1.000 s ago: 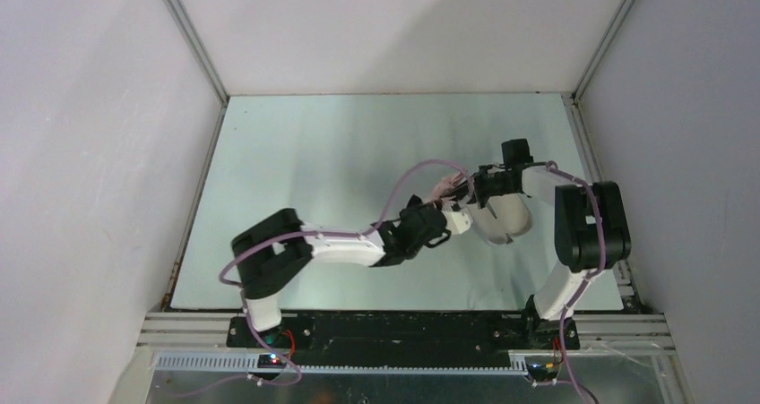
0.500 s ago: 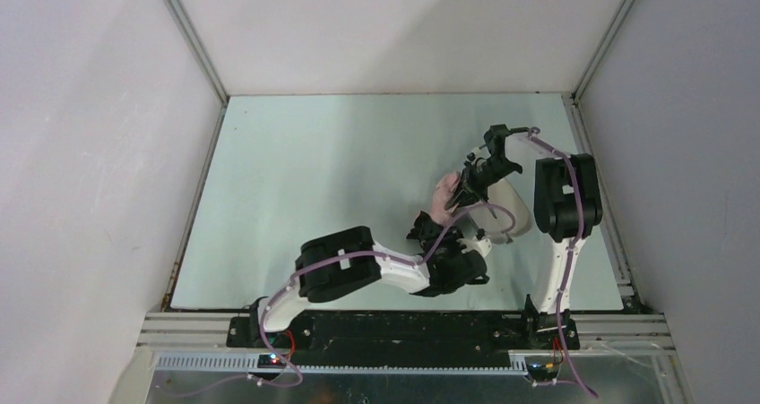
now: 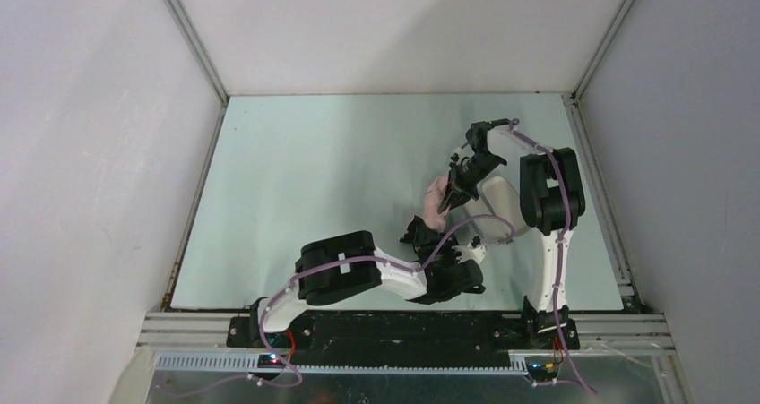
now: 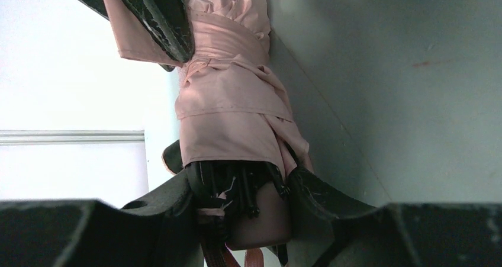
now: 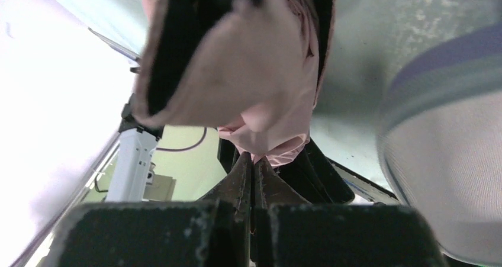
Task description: Put away the umbrella
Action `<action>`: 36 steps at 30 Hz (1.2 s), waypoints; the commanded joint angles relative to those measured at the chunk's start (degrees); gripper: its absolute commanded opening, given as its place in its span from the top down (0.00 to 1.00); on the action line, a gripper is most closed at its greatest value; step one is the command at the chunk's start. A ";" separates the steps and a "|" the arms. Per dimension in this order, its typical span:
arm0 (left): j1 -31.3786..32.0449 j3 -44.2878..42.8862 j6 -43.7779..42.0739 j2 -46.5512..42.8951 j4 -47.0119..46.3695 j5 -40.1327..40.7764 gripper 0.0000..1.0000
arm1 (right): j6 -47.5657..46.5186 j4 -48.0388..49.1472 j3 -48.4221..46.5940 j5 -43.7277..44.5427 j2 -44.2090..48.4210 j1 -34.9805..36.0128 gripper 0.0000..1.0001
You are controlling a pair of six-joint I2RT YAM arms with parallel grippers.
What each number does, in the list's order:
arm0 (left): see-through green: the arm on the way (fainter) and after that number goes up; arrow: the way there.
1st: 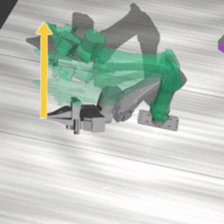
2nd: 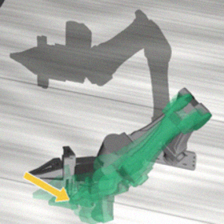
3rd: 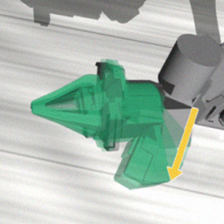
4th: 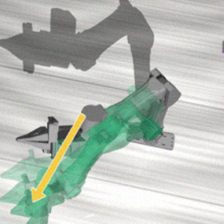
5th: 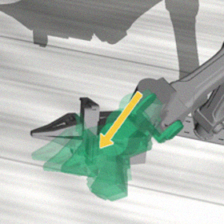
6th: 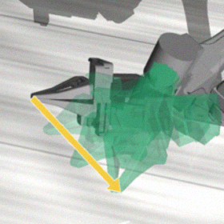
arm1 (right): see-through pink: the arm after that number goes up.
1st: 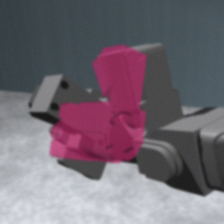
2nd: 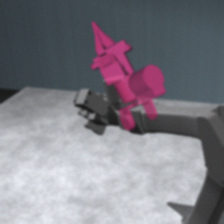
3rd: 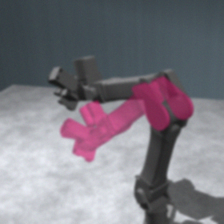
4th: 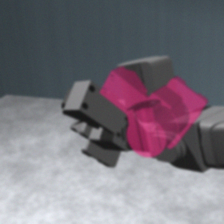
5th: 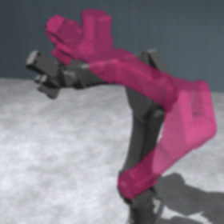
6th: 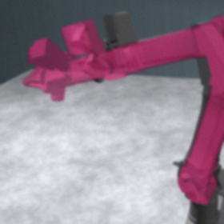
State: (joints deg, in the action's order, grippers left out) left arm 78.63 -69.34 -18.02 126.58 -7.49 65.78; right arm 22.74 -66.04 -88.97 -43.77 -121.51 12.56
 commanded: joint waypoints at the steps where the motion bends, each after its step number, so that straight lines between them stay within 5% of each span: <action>1: 4.23 4.14 0.73 2.47 8.22 -23.51 1.00 | -1.04 -3.55 -8.09 -12.26 1.47 1.83 1.00; 11: 3.23 1.20 2.58 4.48 10.07 -25.04 1.00 | -1.25 -2.46 -1.75 -13.37 3.59 3.09 1.00; 23: 3.21 0.40 3.51 5.04 10.52 -27.47 1.00 | 0.75 -3.13 -10.65 -15.68 -3.06 5.62 1.00; 36: 3.09 0.66 4.50 3.87 7.13 -30.88 1.00 | 1.72 -1.01 -9.85 -15.34 -6.14 6.43 0.86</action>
State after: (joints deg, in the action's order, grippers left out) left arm 78.76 -70.08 -17.54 125.78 -3.11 63.59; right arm 23.40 -67.77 -97.73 -55.99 -126.65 19.40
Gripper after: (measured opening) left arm 0.442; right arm 0.140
